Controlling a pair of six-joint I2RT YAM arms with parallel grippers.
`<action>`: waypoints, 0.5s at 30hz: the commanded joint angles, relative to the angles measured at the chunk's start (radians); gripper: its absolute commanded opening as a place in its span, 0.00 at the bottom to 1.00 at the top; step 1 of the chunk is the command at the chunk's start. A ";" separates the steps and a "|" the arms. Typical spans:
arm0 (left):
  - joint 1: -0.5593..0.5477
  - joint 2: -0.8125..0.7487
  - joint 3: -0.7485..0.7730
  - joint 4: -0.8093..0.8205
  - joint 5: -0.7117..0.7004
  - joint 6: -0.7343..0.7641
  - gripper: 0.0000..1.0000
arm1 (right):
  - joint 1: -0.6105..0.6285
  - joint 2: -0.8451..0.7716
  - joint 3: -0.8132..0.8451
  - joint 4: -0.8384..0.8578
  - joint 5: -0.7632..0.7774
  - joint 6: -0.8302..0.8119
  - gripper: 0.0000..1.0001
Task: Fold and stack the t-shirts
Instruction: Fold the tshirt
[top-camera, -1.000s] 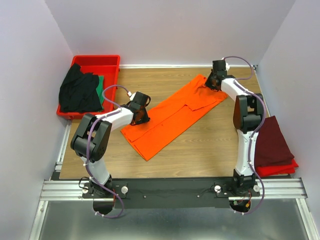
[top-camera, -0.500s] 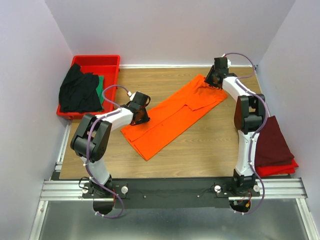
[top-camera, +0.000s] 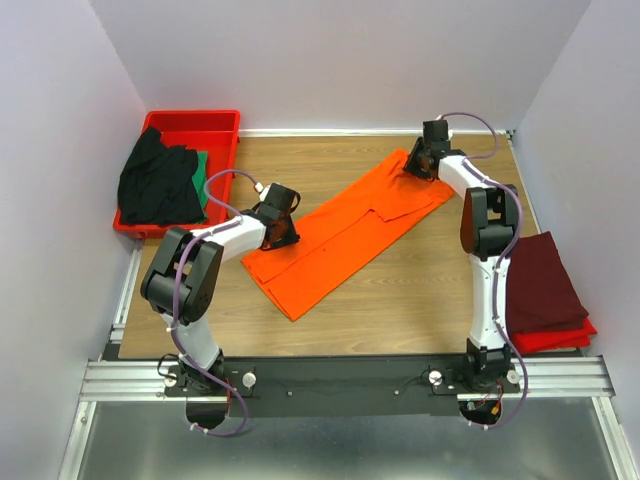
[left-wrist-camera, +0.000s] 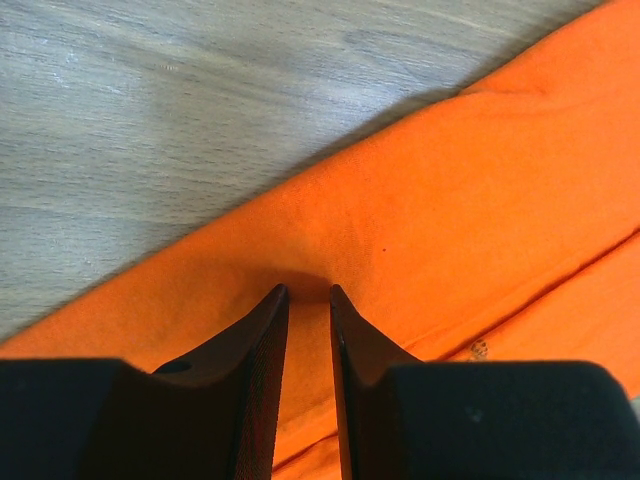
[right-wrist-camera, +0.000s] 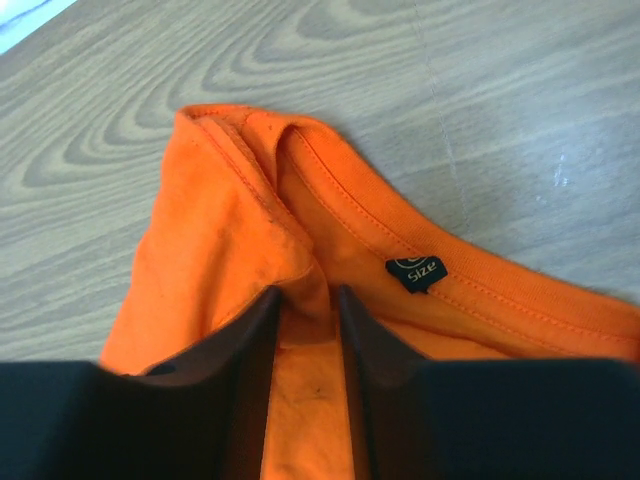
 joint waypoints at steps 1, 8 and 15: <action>0.008 0.022 -0.042 -0.047 0.003 0.015 0.31 | -0.006 0.008 0.032 0.006 -0.014 0.006 0.32; 0.011 0.021 -0.045 -0.047 0.002 0.015 0.31 | -0.014 -0.048 -0.018 0.012 0.018 0.029 0.01; 0.016 0.018 -0.051 -0.049 0.000 0.014 0.31 | -0.023 -0.144 -0.103 0.009 0.108 0.027 0.01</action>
